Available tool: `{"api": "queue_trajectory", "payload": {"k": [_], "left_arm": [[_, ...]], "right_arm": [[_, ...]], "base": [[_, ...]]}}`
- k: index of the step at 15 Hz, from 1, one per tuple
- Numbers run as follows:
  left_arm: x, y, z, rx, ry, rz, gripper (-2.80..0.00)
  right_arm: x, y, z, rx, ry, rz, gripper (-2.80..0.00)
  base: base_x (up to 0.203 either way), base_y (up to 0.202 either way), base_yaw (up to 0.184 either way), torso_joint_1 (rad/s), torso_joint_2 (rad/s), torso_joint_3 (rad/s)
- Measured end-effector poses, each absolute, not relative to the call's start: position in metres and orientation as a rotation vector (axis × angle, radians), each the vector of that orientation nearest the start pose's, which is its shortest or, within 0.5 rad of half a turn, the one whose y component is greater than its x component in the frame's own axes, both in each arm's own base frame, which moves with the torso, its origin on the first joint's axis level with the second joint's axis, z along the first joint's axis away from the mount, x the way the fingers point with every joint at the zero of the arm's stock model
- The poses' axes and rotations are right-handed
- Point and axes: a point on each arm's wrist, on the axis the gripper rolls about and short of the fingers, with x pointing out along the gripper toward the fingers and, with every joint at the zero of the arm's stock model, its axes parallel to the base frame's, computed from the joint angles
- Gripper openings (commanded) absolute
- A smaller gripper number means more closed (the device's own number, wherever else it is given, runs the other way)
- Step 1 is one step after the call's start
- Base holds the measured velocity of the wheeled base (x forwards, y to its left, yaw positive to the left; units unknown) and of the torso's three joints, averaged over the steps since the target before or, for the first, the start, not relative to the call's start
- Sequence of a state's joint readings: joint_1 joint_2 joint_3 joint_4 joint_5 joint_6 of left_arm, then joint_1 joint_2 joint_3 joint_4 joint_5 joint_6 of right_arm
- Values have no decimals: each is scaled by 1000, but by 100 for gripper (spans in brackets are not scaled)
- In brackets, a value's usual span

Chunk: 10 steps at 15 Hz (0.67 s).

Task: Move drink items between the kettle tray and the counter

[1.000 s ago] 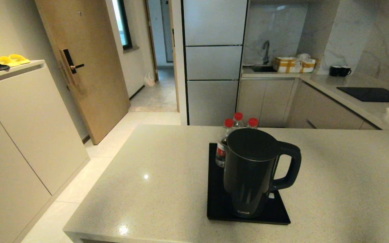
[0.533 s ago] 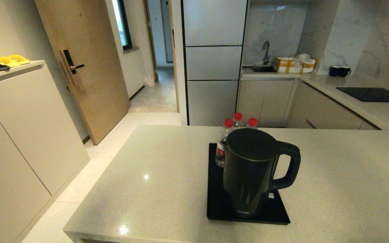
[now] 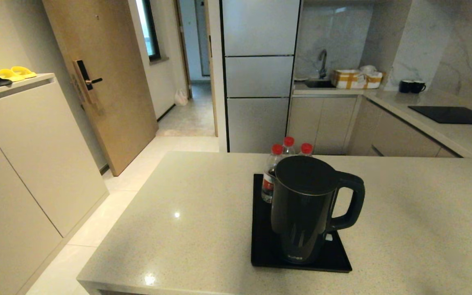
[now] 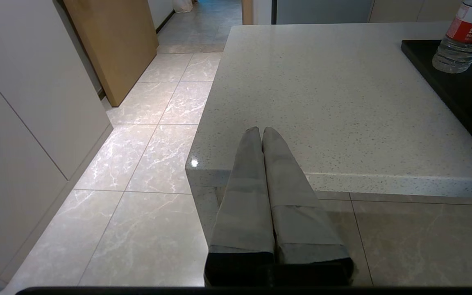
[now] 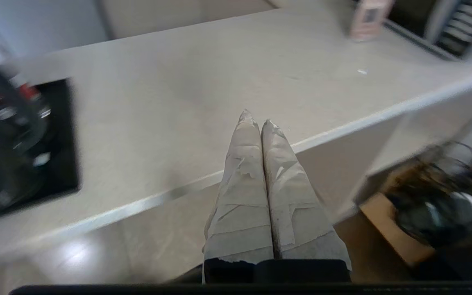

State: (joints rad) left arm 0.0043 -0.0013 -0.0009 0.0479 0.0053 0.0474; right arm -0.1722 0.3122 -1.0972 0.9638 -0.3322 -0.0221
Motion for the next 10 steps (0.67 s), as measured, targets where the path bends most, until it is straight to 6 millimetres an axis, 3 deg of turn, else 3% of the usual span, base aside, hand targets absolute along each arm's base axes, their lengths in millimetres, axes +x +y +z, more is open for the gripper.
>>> {"api": "queue_trajectory", "payload": {"k": [6,8,10], "left_arm": [[-23,0,71,47,46,9,-280],[-23,0,71,47,46,9,-280],[-23,0,71,48,47,9,-280]], "right_arm": [[-113,2,230,6,218,-414,-280],[-113,-3,211,-17,240,-367,-280],[-110,-5,177,-85,252,-334,-280]], "base": [[0,0,0,0,0,0],[0,0,0,0,0,0],[0,0,0,0,0,0]]}}
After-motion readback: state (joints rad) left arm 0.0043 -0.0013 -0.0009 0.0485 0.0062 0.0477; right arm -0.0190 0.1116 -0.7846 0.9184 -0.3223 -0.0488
